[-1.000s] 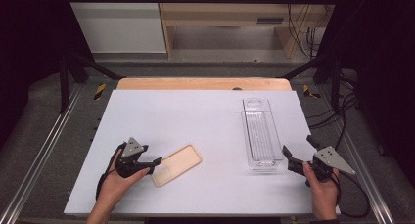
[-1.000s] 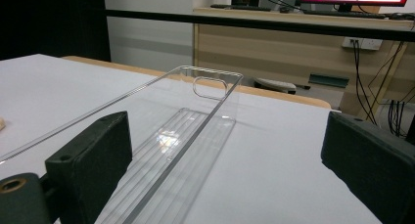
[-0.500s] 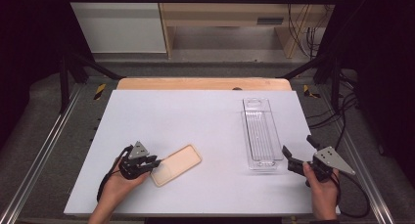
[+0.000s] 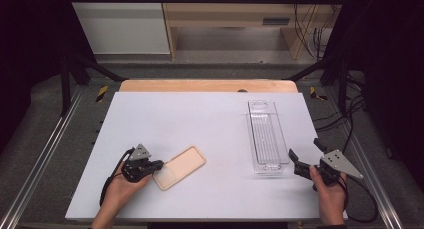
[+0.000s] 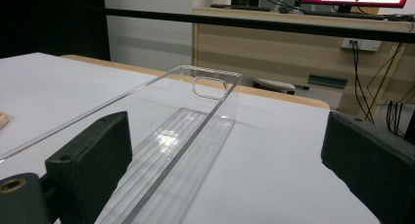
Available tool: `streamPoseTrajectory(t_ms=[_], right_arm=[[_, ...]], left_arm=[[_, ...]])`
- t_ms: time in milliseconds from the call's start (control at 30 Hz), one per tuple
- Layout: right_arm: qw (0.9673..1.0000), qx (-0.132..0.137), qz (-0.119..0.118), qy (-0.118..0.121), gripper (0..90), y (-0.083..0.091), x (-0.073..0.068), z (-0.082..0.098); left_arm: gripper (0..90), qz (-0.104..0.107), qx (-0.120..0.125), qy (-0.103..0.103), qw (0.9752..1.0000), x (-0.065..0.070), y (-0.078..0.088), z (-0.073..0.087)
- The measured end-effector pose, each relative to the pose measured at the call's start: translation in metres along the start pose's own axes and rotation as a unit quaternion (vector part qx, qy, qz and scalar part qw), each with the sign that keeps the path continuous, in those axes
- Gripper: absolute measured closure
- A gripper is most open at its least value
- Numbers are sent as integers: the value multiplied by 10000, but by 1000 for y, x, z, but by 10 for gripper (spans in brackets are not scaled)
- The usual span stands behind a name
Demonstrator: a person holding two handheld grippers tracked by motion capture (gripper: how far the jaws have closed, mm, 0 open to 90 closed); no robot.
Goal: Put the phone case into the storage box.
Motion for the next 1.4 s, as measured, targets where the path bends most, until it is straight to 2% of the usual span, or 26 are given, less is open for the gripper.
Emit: streamPoseTrajectory(t_ms=[333,433,600,933,1067,1167,1267,1400], right_arm=[[10000,58,50,22,50,2,0,-3],[9999,61,89,121,46,3,-3,-7],[9994,29,78,346,31,2,-13,-17],[9977,-40,-200,653,31,-5,-37,-36],[9956,-138,-401,837,31,-12,-55,-46],[9929,-263,-673,948,41,-17,-70,-51],[9886,-423,-922,1114,41,-25,-85,-57],[9810,-658,-1244,1339,42,-37,-104,-62]], left_arm=[[877,-51,43,-128,9999,2,2,-1],[877,-27,91,-100,9999,1,3,-2],[878,-6,197,-59,9998,1,7,-3],[878,53,425,-106,9990,5,17,-12],[878,106,524,-145,9985,9,22,-18],[878,127,561,-220,9981,11,25,-22],[878,166,555,-357,9977,13,28,-27],[878,262,524,-478,9971,17,26,-35]])
Point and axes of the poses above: each handheld gripper's, and its own axes: y roughly backward along the jaws, z roughly out of its underside, x roughly to its right, the point moved 2 cm from there along -y, roughly forward along the jaws, and after that the axes turned 12 degrees about -z, right-handed, at the moved point
